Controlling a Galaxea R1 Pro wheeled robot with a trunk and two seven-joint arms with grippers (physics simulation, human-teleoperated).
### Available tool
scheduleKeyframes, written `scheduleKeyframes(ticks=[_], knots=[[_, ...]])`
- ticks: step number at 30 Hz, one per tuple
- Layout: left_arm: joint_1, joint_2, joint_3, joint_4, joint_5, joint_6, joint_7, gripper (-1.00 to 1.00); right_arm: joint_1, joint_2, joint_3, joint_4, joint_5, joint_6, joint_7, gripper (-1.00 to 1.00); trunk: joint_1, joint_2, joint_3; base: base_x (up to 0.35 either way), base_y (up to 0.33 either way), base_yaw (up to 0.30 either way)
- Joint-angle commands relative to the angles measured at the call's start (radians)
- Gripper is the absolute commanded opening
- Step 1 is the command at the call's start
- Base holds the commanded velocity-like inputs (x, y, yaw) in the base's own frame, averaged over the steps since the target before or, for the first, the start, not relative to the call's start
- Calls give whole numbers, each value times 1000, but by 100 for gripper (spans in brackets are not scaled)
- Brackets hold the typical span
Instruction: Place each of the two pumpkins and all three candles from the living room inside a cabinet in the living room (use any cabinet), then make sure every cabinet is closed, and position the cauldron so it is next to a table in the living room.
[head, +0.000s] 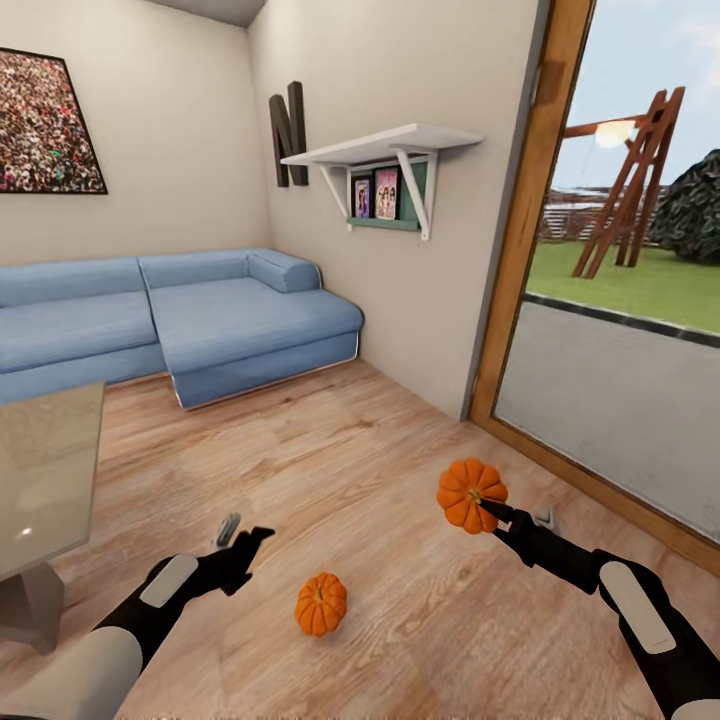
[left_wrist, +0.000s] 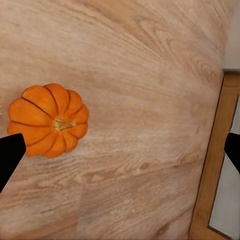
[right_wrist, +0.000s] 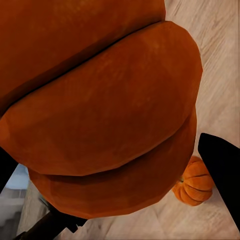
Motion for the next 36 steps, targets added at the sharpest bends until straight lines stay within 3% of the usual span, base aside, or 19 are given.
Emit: scheduleKeyframes(ticks=[1,14,23,36], knots=[[0,1,-6,-1,9,1,-2,100,-1,0,-2,-1,-6,8,0,-100,0,-1,-5,0,0,0],[1,6,-12,-1,5,4,-68,100,-2,0,-2,-5,-7,15,-3,-100,6,-4,-55,0,0,0],[2,6,-13,6,1,3,-116,100,-6,0,-2,-10,-6,118,-6,-100,10,-6,-90,0,0,0],[3,6,-13,6,1,-5,-151,100,-7,0,-3,-11,-6,133,-1,-100,16,-9,-140,0,0,0]])
